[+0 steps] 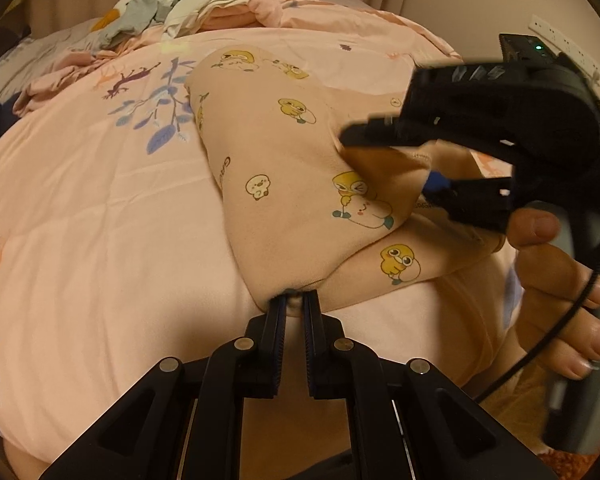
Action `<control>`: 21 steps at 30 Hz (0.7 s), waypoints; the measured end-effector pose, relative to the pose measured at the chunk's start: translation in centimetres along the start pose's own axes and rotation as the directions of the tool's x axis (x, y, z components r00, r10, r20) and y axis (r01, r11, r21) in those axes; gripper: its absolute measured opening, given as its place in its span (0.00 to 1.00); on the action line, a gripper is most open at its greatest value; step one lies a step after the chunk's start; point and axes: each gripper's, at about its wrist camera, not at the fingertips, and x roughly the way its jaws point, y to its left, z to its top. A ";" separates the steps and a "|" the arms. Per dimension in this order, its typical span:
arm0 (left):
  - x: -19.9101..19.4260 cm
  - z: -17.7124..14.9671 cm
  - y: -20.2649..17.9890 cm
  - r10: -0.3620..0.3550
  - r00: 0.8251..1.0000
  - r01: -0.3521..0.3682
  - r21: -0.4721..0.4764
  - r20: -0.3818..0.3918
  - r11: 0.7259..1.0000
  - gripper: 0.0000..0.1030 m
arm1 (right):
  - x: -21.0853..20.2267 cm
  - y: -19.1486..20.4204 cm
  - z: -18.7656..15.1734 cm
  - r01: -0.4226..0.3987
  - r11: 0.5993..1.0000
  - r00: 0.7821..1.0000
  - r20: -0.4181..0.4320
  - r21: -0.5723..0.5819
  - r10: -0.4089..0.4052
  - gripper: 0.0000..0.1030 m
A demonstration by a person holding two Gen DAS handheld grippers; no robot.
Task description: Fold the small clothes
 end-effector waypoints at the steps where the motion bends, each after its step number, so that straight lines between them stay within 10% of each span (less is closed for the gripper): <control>1: 0.0 0.0 0.1 0.001 1.000 -0.001 -0.003 -0.002 1.000 0.04 | 0.2 0.0 0.2 0.015 1.000 1.000 0.007 -0.010 -0.015 0.23; 21: -0.1 0.8 -2.6 0.047 0.999 -0.047 0.095 0.003 0.994 0.04 | -9.5 -1.2 0.5 -0.074 0.997 0.957 0.283 0.012 0.067 0.08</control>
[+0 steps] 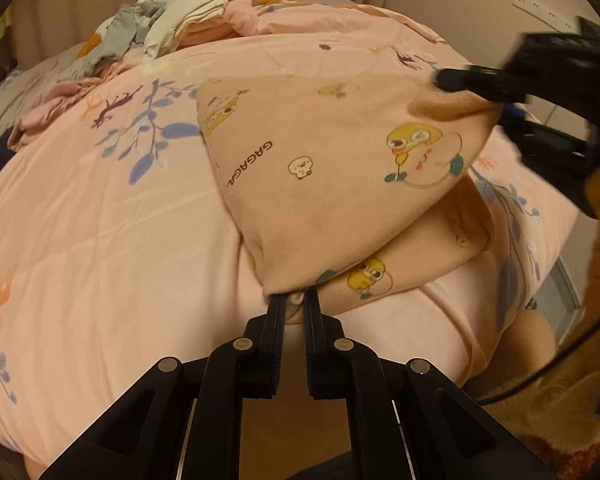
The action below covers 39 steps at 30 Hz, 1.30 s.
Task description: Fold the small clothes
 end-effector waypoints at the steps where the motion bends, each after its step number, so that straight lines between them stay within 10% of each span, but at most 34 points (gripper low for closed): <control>1: 0.1 0.1 0.0 0.005 1.000 -0.005 -0.005 -0.007 1.000 0.04 | -1.0 -0.2 0.1 0.021 1.000 0.999 0.031 -0.010 -0.021 0.06; 7: 0.5 0.1 0.8 -0.011 1.000 0.010 -0.052 -0.020 0.999 0.04 | -3.3 -3.7 0.5 0.205 0.979 0.977 0.051 0.019 -0.205 0.10; 11: 0.2 0.1 1.2 -0.039 0.998 0.036 -0.085 -0.039 0.996 0.04 | -2.0 -5.6 0.0 0.080 0.991 0.995 -0.063 0.111 -0.073 0.13; 17: 0.1 -0.1 1.3 -0.058 0.997 0.052 -0.095 -0.054 0.994 0.04 | 0.4 -2.3 -0.3 0.063 0.998 0.992 -0.108 0.007 -0.062 0.48; 27: 0.6 0.0 1.2 -0.053 0.997 0.046 -0.100 -0.065 0.994 0.04 | 6.1 -0.8 -0.7 0.085 0.991 0.966 -0.235 -0.102 -0.107 0.60; 30: 0.6 0.0 1.5 -0.065 0.996 0.058 -0.115 -0.058 0.992 0.04 | 7.2 -0.9 -0.9 0.099 0.985 0.964 -0.233 -0.143 -0.131 0.54; 32: 0.6 0.0 1.6 -0.072 0.996 0.065 -0.126 -0.053 0.990 0.04 | 7.7 -1.1 -1.4 0.113 0.977 0.959 -0.236 -0.181 -0.155 0.18; 39: 0.5 0.2 1.4 -0.061 0.997 0.055 -0.096 -0.054 0.994 0.04 | 6.2 -3.4 -0.4 -0.051 0.999 0.979 -0.199 0.006 0.051 0.08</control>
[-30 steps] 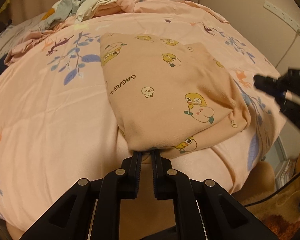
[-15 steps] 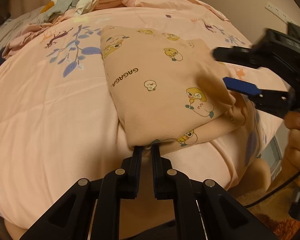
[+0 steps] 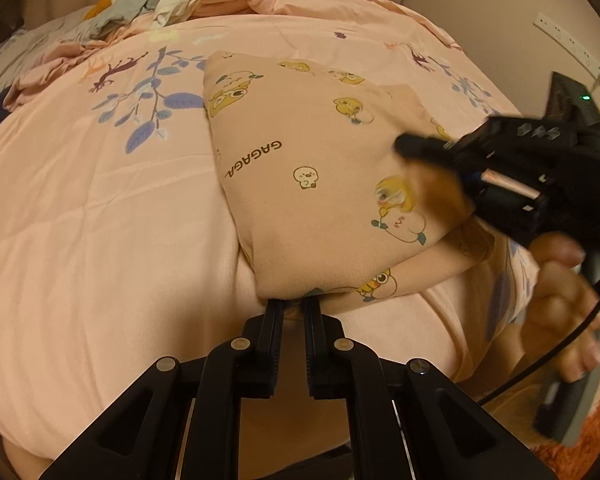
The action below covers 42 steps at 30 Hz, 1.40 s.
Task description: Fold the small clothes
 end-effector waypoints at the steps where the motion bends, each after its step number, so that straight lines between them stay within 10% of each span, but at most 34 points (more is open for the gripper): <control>1: 0.0 0.1 0.0 0.004 1.000 -0.004 0.006 0.002 1.000 0.04 | -0.6 0.1 0.1 -0.017 1.000 1.000 0.014 0.006 0.017 0.08; 17: -1.7 1.0 -1.7 -0.024 0.994 0.018 0.055 0.106 0.998 0.04 | -7.0 0.9 0.4 -0.033 0.999 0.986 0.165 -0.008 0.033 0.07; 25: -0.2 0.3 -1.1 -0.028 0.999 0.027 0.023 0.029 0.999 0.04 | -5.3 -1.6 -1.1 0.117 0.991 0.989 0.087 0.066 -0.122 0.12; 33: -0.4 0.7 0.5 -0.088 0.996 0.088 -0.070 0.006 0.994 0.04 | -8.2 0.8 -1.8 0.091 0.992 0.984 0.161 -0.085 -0.076 0.68; 37: -0.4 0.5 -0.2 -0.066 0.998 0.067 -0.051 0.008 0.996 0.04 | -6.8 0.7 -2.6 0.119 0.983 0.988 0.111 -0.138 -0.104 0.65; 42: -0.2 0.4 -0.2 -0.064 0.998 0.063 -0.058 -0.011 0.996 0.04 | -4.6 -0.2 -3.1 0.097 0.984 0.994 0.073 -0.150 -0.087 0.16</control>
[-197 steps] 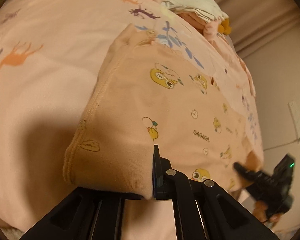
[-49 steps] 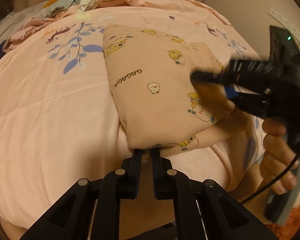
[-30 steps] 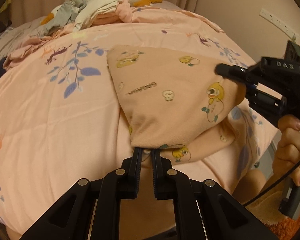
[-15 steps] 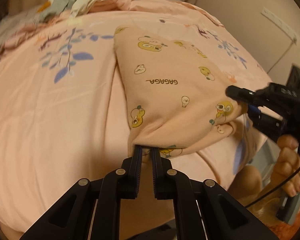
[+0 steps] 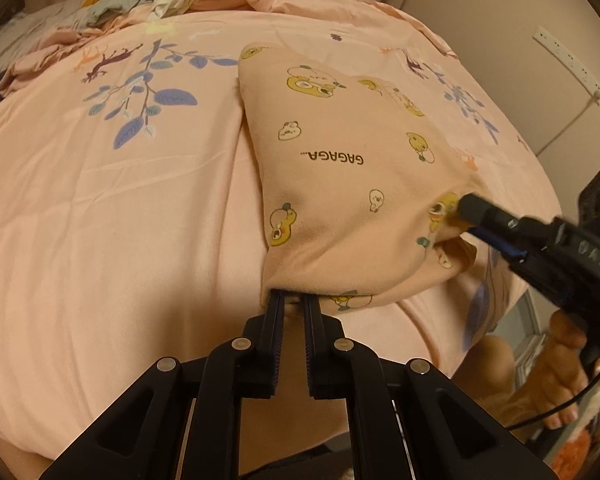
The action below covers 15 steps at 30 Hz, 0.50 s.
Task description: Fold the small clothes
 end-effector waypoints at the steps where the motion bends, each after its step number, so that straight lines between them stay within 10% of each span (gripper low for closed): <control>1: 0.0 0.0 0.1 -0.003 1.000 0.003 -0.005 -0.003 1.000 0.04 | 0.1 0.1 -0.2 -0.010 1.000 1.000 -0.003 -0.004 0.010 0.14; 9: 0.0 0.3 1.1 -0.010 1.000 0.009 -0.046 -0.021 0.999 0.04 | -3.4 0.3 -0.3 -0.177 0.983 0.982 0.071 0.056 0.173 0.09; 15: 0.2 0.4 1.0 0.000 0.999 -0.001 -0.043 -0.034 0.999 0.04 | -3.6 0.5 -1.4 -0.090 0.994 0.995 0.037 0.055 0.088 0.09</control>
